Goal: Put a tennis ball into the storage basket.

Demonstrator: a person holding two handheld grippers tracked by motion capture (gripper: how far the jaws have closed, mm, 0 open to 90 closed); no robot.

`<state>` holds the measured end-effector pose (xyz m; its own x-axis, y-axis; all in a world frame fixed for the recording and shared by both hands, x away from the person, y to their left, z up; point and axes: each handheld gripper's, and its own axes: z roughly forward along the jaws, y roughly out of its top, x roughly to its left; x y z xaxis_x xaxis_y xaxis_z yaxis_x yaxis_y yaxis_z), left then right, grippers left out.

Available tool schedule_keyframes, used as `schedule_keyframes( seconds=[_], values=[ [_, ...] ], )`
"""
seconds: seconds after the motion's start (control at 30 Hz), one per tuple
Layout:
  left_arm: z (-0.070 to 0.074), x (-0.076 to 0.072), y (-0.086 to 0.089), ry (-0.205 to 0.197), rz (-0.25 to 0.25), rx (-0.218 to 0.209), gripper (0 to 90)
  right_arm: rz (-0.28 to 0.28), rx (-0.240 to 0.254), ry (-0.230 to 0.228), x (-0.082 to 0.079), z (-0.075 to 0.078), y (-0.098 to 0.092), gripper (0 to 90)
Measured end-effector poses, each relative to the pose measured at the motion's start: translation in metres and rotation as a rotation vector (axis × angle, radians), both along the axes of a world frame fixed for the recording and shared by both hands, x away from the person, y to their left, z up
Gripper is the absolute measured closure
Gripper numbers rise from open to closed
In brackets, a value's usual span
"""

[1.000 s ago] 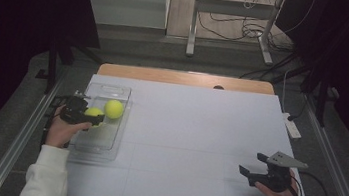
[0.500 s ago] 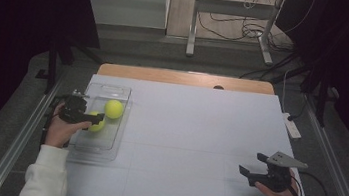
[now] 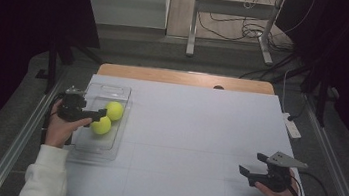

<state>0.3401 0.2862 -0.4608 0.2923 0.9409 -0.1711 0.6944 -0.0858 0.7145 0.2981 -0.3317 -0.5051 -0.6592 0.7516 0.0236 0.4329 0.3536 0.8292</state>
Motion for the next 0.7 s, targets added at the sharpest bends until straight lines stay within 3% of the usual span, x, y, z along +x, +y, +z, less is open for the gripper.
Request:
schedule_keyframes(
  seconds=[0.23, 0.53, 0.7],
  values=[
    [0.004, -0.002, -0.001, -0.024, -0.024, -0.052, 11.0, -0.001, 0.007, 0.0, 0.0, 0.0, -0.001, 13.1],
    [0.005, -0.003, -0.011, -0.052, -0.06, -0.057, 10.9, -0.005, 0.012, 0.003, 0.001, 0.0, -0.002, 13.0],
    [0.007, -0.008, -0.017, -0.086, -0.085, -0.061, 11.0, -0.002, 0.015, 0.0, 0.001, 0.0, -0.002, 13.1]
  ],
)
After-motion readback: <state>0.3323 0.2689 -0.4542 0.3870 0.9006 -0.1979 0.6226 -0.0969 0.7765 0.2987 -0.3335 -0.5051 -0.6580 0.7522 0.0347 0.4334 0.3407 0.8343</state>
